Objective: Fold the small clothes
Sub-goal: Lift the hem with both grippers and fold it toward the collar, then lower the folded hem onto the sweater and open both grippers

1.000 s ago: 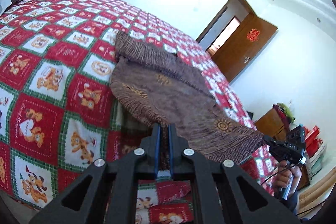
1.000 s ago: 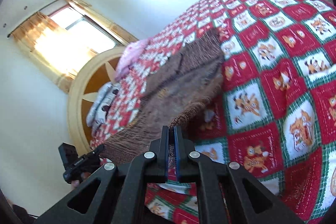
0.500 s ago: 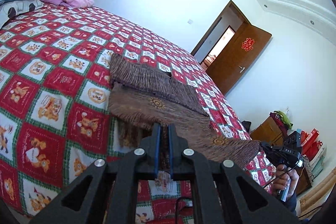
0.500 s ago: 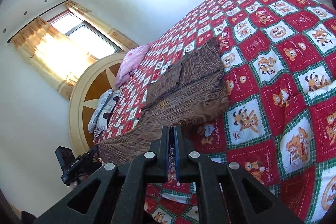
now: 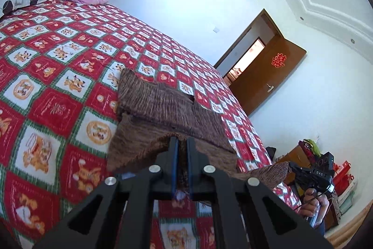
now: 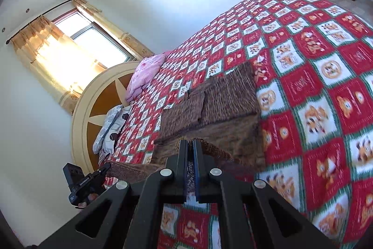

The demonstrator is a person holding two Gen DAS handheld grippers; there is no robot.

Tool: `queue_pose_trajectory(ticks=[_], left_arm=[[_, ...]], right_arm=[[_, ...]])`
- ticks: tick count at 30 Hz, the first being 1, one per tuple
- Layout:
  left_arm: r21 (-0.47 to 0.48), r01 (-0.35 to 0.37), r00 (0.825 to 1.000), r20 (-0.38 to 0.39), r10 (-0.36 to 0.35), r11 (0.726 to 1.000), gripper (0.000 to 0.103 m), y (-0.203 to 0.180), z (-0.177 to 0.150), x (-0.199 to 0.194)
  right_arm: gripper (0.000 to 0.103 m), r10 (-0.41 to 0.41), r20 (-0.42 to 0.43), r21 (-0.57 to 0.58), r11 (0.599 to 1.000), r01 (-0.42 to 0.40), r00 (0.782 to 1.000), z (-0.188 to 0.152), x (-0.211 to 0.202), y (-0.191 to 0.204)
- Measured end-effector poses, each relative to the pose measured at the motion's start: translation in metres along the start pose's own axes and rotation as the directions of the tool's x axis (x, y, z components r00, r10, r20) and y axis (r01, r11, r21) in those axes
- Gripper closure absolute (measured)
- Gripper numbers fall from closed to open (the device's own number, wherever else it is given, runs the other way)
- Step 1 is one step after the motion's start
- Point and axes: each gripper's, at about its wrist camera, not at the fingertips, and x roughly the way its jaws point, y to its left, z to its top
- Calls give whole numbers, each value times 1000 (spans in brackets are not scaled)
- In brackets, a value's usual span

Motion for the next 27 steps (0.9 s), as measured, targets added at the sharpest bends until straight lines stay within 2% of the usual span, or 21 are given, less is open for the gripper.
queue_pose_trajectory(ticks=[3,14,20,27], left_arm=[[-30,-3,1000,-2,3,1000,96,6,9,9],[-34,-21,1000,7,21,999,96,11,44,41],[-50,-44,999,23,45,998,96,22,73,61],[-50,-77,997,-5,77,996,96,34,103,102]], right_arm=[[100,7,-6,-3,1000,-7,1000,10,13,2],[100,-19,10,-41,999,19,1000,63,50,9],[100,-47,20,-25,999,48,999,95,70,-2],[100,-77,-3,11,997,77,997,130,107,-22]])
